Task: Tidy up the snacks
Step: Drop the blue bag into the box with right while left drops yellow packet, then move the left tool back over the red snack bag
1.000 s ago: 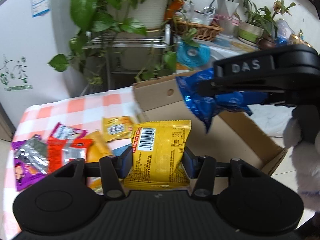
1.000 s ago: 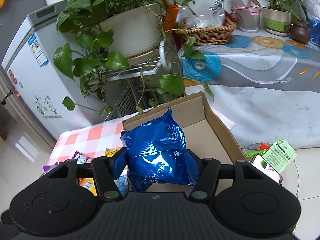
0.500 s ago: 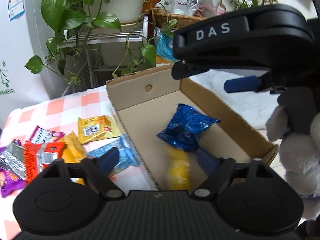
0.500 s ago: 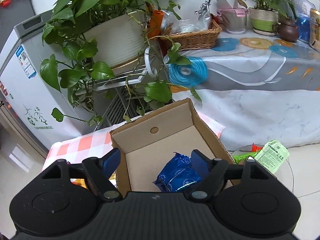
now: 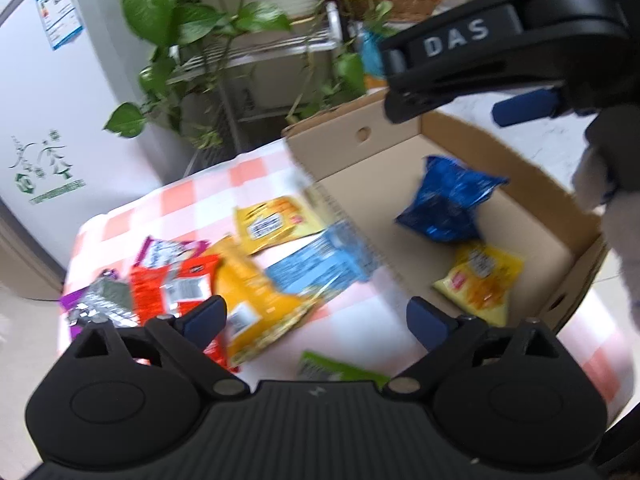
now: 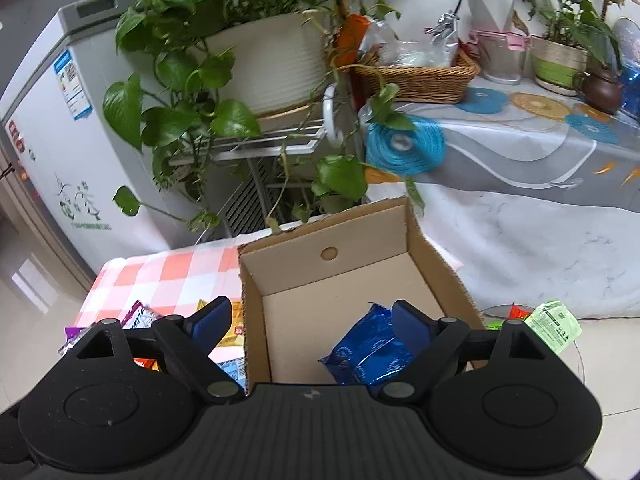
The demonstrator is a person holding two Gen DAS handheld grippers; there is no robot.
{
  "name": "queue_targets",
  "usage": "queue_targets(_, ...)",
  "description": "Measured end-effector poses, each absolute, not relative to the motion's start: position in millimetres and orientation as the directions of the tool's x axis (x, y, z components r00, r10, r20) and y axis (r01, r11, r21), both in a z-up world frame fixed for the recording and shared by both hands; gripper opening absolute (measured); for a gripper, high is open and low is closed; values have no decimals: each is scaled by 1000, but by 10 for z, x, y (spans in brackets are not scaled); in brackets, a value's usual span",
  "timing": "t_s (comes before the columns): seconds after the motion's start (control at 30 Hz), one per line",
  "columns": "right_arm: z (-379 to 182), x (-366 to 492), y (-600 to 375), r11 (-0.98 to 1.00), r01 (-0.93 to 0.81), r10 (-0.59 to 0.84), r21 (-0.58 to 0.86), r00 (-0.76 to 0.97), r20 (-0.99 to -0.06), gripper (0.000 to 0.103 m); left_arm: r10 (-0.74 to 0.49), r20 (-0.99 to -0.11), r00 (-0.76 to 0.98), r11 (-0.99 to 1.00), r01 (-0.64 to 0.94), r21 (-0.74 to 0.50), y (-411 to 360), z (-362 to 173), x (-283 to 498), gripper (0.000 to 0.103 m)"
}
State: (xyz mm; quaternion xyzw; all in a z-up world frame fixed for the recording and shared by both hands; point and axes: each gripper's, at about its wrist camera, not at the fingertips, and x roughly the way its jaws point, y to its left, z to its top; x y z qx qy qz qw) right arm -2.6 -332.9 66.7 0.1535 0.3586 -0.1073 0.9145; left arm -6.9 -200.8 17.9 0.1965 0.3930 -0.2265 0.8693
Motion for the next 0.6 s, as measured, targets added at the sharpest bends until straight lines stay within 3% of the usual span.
queue_targets(0.1, 646, 4, -3265, 937, 292, -80, 192, 714, -695, 96, -216, -775, 594, 823, 538, 182, -1895, 176, -59, 100)
queue_targets(0.6, 499, 181, -2825, 976, 155, 7, 155, 684, -729, 96, -92, -812, 576, 879, 431, 206, -1274, -8, 167, 100)
